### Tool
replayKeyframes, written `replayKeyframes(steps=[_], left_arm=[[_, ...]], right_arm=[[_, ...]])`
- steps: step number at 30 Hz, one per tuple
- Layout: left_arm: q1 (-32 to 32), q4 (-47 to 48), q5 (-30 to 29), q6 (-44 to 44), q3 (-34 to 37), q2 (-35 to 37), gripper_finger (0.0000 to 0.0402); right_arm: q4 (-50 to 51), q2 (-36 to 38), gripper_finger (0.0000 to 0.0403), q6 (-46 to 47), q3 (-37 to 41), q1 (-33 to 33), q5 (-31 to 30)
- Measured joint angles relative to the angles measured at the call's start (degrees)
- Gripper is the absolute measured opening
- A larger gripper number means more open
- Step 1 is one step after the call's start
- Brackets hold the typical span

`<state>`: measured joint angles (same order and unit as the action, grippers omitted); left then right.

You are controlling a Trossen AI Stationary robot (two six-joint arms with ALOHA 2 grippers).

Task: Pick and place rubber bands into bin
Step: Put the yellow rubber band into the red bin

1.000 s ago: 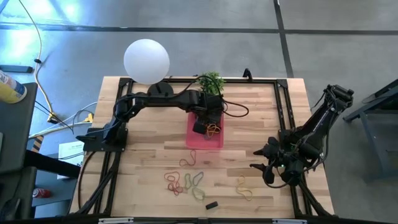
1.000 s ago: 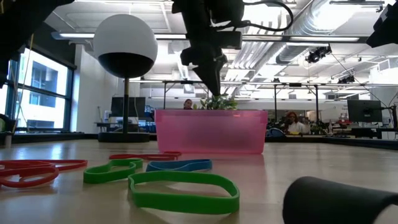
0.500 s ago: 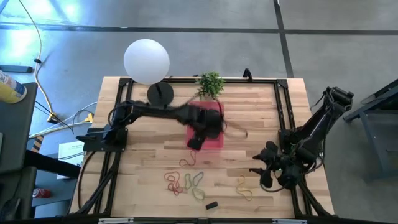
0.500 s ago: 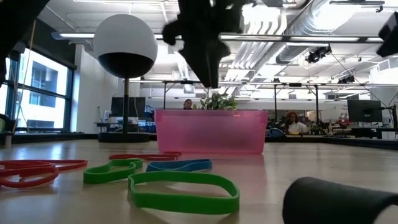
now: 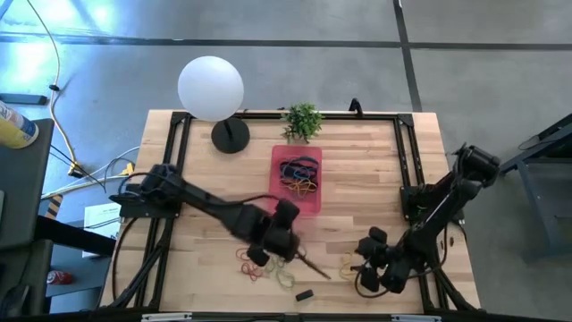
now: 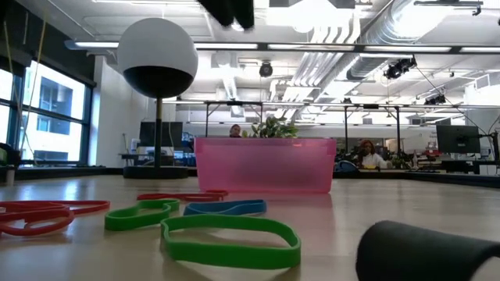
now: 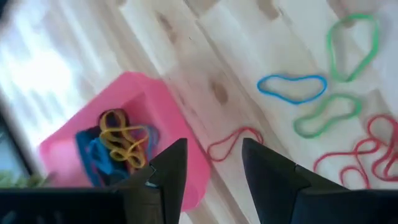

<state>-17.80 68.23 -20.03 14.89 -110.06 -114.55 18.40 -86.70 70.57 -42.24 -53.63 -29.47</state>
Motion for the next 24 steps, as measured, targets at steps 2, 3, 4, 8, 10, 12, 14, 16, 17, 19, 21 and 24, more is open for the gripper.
replayKeyframes(steps=[2, 3, 4, 8, 10, 12, 14, 16, 17, 19, 21, 24], left_arm=[[-1.77, 2.71, -2.94, -2.51, 0.0, 1.49, 0.0143], [-2.47, 3.48, -4.38, -3.84, 0.0, 2.25, 0.0143], [-3.3, 4.47, -5.86, -5.33, 0.0, 3.13, 0.0142], [-6.21, 9.85, -11.72, -12.01, -0.02, 6.93, 0.0143], [-7.64, 12.27, -14.28, -15.93, 0.0, 8.54, 0.0142], [-9.04, 14.12, -16.48, -19.97, 0.0, 10.09, 0.0143], [-10.56, 15.4, -18.63, -23.74, 0.0, 11.44, 0.0143], [-11.93, 16.55, -20.65, -27.02, 0.0, 12.27, 0.0143], [-12.64, 16.76, -21.52, -28.48, 0.0, 12.51, 0.0143], [-13.81, 17.57, -22.72, -31.27, 0.0, 12.78, 0.0143], [-14.72, 17.85, -23.25, -33.5, 0.0, 12.88, 0.0142], [-15.94, 19.05, -23.54, -36.73, 0.0, 12.88, 0.0143]], right_arm=[[-1.77, -1.06, 0.0252, -1.02, 0.0, 0.45, 1.58], [-2.62, -1.51, 0.0252, -2.02, 0.0, 0.71, 2.34], [-3.14, -1.76, 0.0252, -3.42, 0.0, 0.8, 2.82], [-6.34, -2.23, 0.0252, -14.06, 0.0, 2.03, 3.21], [-7.19, -2.23, 0.0252, -20.02, 0.0, 3.04, 3.61], [-7.37, -2.23, 0.0252, -25.1, -0.02, 4.33, 5.48], [-7.01, -2.23, 0.0252, -29.4, -0.02, 5.69, 8.98], [-6.7, -2.23, 0.0252, -33.0, -0.02, 7.03, 12.07], [-6.78, -2.23, 0.0252, -34.7, -0.02, 7.61, 13.15], [-6.69, -2.23, 0.0252, -37.5, -0.02, 8.63, 14.54], [-6.58, -2.23, 0.0252, -39.7, -0.02, 9.54, 14.87], [-6.07, -2.23, 0.0252, -42.91, -0.02, 10.99, 14.97]])
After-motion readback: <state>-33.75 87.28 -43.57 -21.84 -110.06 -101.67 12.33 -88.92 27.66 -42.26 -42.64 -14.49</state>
